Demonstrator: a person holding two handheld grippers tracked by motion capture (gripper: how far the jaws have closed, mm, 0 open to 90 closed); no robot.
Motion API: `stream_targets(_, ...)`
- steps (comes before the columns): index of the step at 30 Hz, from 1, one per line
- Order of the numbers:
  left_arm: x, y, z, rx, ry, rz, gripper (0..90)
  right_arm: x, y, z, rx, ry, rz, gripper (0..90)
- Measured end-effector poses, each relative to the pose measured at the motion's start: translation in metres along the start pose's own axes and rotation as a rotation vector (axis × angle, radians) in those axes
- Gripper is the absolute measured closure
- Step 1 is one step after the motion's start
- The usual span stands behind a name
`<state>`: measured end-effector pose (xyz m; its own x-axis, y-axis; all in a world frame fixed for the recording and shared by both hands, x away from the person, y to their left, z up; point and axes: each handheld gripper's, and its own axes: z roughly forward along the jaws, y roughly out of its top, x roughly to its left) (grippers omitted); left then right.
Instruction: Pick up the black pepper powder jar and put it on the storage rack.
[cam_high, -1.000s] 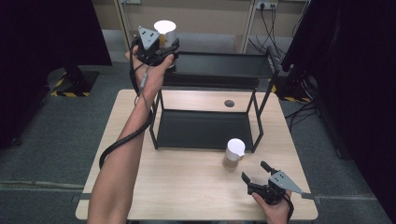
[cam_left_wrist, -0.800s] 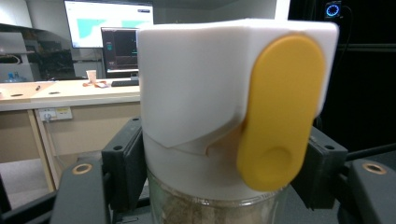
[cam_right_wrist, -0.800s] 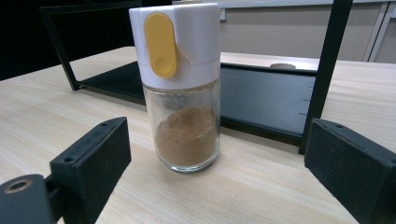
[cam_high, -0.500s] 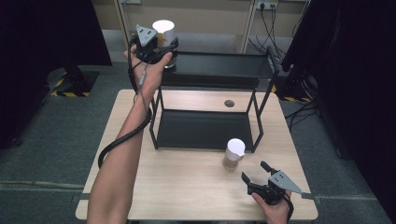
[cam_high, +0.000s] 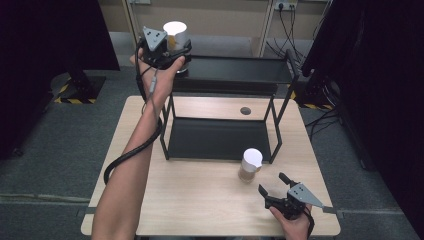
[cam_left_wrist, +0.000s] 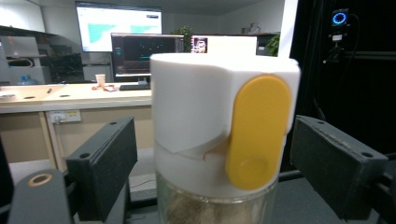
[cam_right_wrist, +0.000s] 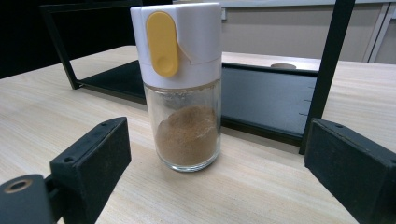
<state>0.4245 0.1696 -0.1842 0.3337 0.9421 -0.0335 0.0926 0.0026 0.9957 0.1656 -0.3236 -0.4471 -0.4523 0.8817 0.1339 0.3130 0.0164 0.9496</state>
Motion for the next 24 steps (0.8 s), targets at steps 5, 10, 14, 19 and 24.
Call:
stream_targets(5,0.001,0.001,-0.009,-0.007,0.002,-0.003,13.7,0.000,0.000,0.000,0.003,0.000,-0.002,7.4)
stream_targets(10,0.004,-0.002,-0.018,-0.007,-0.003,-0.009,13.7,0.000,0.000,0.000,0.002,0.000,-0.002,7.4)
stream_targets(14,0.006,-0.008,-0.024,-0.020,-0.007,-0.004,13.7,0.000,0.000,0.000,0.001,-0.001,-0.002,7.4)
stream_targets(19,0.006,-0.013,-0.032,-0.024,-0.016,0.003,13.6,0.000,0.001,0.000,0.003,-0.002,-0.002,7.4)
stream_targets(24,0.006,-0.022,-0.040,-0.035,-0.027,0.004,13.7,0.001,0.000,0.000,0.001,-0.003,-0.006,7.4)
